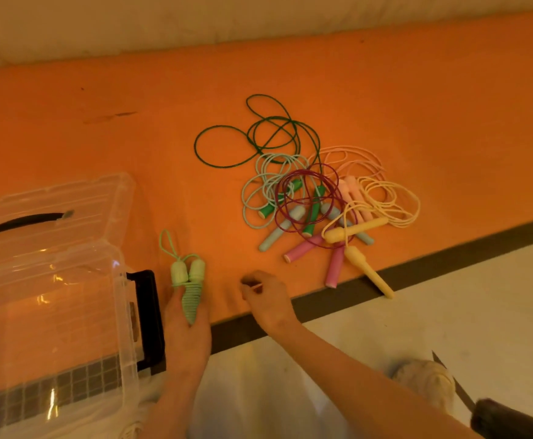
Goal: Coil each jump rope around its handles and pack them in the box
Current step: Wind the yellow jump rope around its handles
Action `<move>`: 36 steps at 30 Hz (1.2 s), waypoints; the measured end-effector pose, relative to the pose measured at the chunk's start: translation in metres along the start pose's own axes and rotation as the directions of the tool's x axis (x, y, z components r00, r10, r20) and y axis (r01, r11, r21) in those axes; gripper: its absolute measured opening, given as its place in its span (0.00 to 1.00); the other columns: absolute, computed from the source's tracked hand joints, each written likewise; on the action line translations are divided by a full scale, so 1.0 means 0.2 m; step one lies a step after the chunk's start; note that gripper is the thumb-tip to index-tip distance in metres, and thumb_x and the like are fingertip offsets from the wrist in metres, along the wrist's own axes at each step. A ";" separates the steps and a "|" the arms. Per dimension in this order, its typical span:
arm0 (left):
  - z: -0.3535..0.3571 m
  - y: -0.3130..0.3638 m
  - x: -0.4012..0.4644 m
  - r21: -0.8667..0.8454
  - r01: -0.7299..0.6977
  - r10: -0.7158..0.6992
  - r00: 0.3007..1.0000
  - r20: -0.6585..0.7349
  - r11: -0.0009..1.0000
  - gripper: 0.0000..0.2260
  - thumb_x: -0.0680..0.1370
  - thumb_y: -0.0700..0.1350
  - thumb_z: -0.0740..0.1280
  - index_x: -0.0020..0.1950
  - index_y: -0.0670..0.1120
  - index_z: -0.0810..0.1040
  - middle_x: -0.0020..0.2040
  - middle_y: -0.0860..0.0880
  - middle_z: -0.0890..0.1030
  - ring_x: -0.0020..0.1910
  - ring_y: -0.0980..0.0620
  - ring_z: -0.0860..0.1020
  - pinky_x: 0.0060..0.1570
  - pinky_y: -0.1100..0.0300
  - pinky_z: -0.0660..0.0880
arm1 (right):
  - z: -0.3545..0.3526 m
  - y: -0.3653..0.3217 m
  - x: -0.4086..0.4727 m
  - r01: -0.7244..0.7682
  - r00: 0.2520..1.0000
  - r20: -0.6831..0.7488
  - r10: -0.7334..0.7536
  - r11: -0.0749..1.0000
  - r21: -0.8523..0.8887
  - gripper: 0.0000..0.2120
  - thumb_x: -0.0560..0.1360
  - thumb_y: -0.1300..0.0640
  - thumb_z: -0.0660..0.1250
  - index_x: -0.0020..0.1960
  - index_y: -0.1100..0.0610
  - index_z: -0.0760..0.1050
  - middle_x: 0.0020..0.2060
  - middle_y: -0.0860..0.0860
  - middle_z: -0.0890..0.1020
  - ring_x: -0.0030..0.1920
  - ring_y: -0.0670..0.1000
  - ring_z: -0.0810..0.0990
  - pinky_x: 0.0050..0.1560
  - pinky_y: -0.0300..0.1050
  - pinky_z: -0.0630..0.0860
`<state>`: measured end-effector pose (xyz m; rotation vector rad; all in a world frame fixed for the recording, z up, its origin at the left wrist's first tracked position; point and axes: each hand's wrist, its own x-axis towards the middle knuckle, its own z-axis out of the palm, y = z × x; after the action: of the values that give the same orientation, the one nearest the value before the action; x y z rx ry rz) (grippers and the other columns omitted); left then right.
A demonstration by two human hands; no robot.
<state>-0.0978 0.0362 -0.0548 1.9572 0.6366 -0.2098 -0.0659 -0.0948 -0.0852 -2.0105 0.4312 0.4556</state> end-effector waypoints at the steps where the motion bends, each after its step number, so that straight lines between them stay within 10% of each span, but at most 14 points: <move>1: 0.00 0.03 -0.02 -0.024 0.017 -0.016 1.000 0.019 1.000 0.20 0.81 0.43 0.62 0.74 0.46 0.66 0.64 0.53 0.68 0.60 0.55 0.67 0.58 0.60 0.63 | -0.09 0.03 -0.03 0.024 0.997 -0.068 -0.025 1.000 -0.016 0.08 0.77 0.59 0.65 0.54 0.57 0.79 0.49 0.52 0.81 0.45 0.47 0.77 0.46 0.39 0.72; 8: 0.16 0.19 -0.20 -0.044 0.000 0.009 0.979 0.203 0.999 0.18 0.80 0.39 0.61 0.69 0.50 0.71 0.70 0.50 0.70 0.64 0.54 0.70 0.59 0.63 0.62 | -0.67 0.31 -0.09 -0.119 0.890 -0.454 0.043 0.983 -0.140 0.11 0.77 0.62 0.63 0.58 0.57 0.77 0.59 0.54 0.73 0.51 0.54 0.77 0.47 0.43 0.70; 11: 0.25 0.24 -0.27 -0.025 -0.042 0.048 0.959 0.278 0.999 0.16 0.80 0.39 0.63 0.67 0.50 0.72 0.66 0.52 0.72 0.53 0.65 0.73 0.51 0.72 0.65 | -0.82 0.45 -0.01 -0.286 0.911 -0.379 0.163 0.912 -0.294 0.20 0.77 0.64 0.62 0.69 0.56 0.68 0.69 0.55 0.64 0.61 0.59 0.74 0.53 0.50 0.73; 16: 0.32 0.30 -0.32 -0.029 -0.039 0.047 0.932 0.360 0.999 0.14 0.80 0.39 0.64 0.63 0.51 0.75 0.63 0.54 0.75 0.60 0.58 0.73 0.61 0.65 0.66 | -0.83 0.62 0.08 -0.365 0.927 -0.247 0.282 0.830 -0.422 0.36 0.76 0.64 0.63 0.78 0.56 0.47 0.75 0.57 0.54 0.69 0.61 0.68 0.61 0.56 0.70; 20: 0.34 0.34 -0.32 0.001 -0.064 0.059 0.923 0.381 0.998 0.12 0.80 0.38 0.63 0.59 0.52 0.75 0.59 0.55 0.77 0.59 0.60 0.73 0.60 0.66 0.66 | -0.83 0.72 0.11 -0.384 0.921 -0.285 0.264 0.736 -0.558 0.22 0.77 0.58 0.64 0.69 0.58 0.62 0.63 0.57 0.68 0.59 0.59 0.76 0.51 0.53 0.75; 25: 0.38 0.39 -0.32 0.033 -0.092 0.069 0.897 0.436 0.995 0.11 0.80 0.38 0.63 0.57 0.51 0.77 0.58 0.54 0.79 0.56 0.62 0.75 0.48 0.80 0.67 | -0.87 0.53 0.12 -0.354 0.935 -0.049 0.351 0.916 -0.188 0.05 0.77 0.59 0.66 0.47 0.59 0.70 0.44 0.55 0.78 0.39 0.54 0.80 0.39 0.43 0.79; 31: 0.42 0.51 -0.34 -0.040 -0.032 0.048 0.858 0.511 0.999 0.12 0.78 0.52 0.64 0.60 0.52 0.74 0.57 0.56 0.77 0.48 0.65 0.75 0.35 0.77 0.70 | -0.71 0.05 -0.21 -0.006 0.967 0.252 -0.041 0.984 0.180 0.07 0.76 0.66 0.65 0.54 0.61 0.73 0.44 0.56 0.80 0.34 0.47 0.80 0.33 0.37 0.77; 36: 0.39 0.46 -0.34 0.017 -0.069 0.055 0.900 0.433 0.997 0.14 0.79 0.54 0.61 0.59 0.48 0.77 0.53 0.51 0.81 0.52 0.59 0.78 0.45 0.67 0.71 | -0.76 0.03 -0.29 0.234 0.794 0.607 0.029 0.907 -0.350 0.20 0.72 0.56 0.73 0.62 0.59 0.75 0.57 0.55 0.79 0.49 0.51 0.80 0.49 0.42 0.77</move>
<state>-0.0968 -0.0855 0.0093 1.8721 0.2780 -0.5997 -0.0985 -0.2260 0.0057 -2.1234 -0.2000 1.1533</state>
